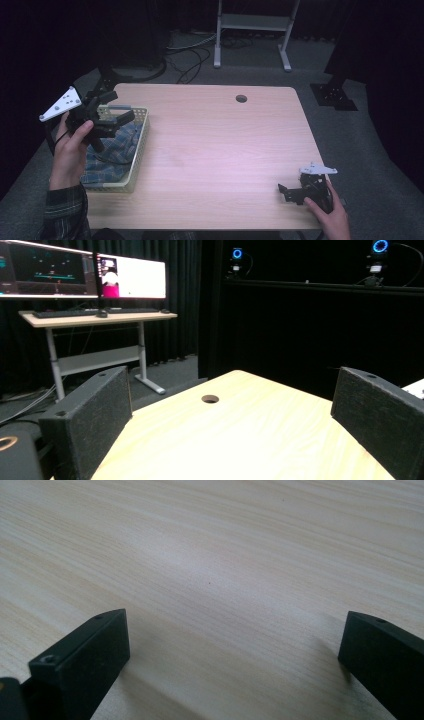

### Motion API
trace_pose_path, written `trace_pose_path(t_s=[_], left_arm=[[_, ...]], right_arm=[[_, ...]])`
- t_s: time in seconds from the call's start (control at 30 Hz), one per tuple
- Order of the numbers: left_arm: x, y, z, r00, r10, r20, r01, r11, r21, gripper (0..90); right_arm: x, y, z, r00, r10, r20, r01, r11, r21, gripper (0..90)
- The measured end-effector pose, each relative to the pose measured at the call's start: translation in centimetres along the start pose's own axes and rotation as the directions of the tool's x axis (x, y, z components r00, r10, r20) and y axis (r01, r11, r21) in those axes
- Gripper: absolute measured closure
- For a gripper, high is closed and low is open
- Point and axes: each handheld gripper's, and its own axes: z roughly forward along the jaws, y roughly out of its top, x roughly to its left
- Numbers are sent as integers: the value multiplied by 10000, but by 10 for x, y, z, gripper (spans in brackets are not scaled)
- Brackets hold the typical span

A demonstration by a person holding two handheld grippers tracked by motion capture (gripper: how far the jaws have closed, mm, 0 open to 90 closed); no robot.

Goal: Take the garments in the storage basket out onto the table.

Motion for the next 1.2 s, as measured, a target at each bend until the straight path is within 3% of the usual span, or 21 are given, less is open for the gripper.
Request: trace_pose_path(t_s=[0.6, 1.2], left_arm=[[15, -6, -12, 9985, -103, -538, 108, 9999, 106, 20], [24, -6, -28, 9927, -54, -1204, 68, 9999, 113, 21]], right_arm=[[0, 0, 0, 10000, -3, 1, 3, 10000, -1, 0], [0, 0, 0, 10000, -1, 0, 1, 10000, 0, 0]])
